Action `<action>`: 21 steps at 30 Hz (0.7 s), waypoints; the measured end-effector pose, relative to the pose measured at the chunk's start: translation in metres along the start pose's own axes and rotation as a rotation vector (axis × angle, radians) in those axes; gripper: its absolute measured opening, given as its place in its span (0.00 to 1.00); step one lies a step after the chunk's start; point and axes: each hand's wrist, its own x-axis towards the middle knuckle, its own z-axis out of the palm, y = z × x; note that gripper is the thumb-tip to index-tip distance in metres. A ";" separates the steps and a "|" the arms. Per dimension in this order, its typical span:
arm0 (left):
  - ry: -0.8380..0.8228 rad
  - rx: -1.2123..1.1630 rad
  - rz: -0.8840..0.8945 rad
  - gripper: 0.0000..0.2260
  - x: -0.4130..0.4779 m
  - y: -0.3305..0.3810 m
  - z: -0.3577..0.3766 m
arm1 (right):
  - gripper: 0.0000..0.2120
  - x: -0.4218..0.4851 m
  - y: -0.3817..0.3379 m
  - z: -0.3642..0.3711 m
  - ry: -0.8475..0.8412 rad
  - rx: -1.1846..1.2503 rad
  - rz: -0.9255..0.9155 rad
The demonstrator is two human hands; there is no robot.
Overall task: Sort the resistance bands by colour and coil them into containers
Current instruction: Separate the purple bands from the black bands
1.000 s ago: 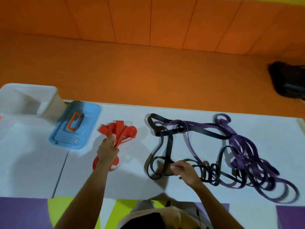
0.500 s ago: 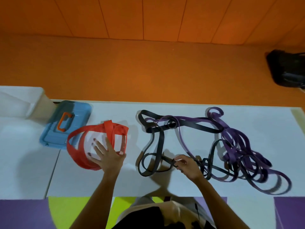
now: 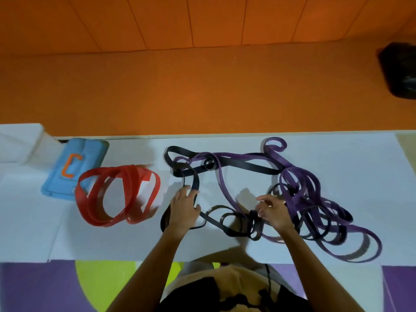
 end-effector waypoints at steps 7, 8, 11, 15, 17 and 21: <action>-0.465 -0.229 0.199 0.20 -0.023 0.094 0.047 | 0.10 -0.003 0.032 -0.035 -0.349 -0.303 0.141; -0.531 -0.266 0.174 0.22 -0.027 0.103 0.053 | 0.10 -0.004 0.036 -0.038 -0.396 -0.369 0.087; -0.579 -0.217 0.135 0.24 -0.040 0.125 0.071 | 0.27 -0.009 0.047 -0.045 -0.635 -0.507 0.039; -0.362 -0.072 0.172 0.16 -0.046 0.131 0.081 | 0.20 -0.007 0.049 -0.052 -0.613 -0.521 -0.005; -0.321 -0.213 0.094 0.14 -0.042 0.130 0.073 | 0.15 -0.005 0.047 -0.057 -0.506 -0.421 0.030; -0.187 -0.605 -0.087 0.08 -0.032 0.128 0.054 | 0.09 -0.004 0.037 -0.060 -0.382 -0.173 -0.048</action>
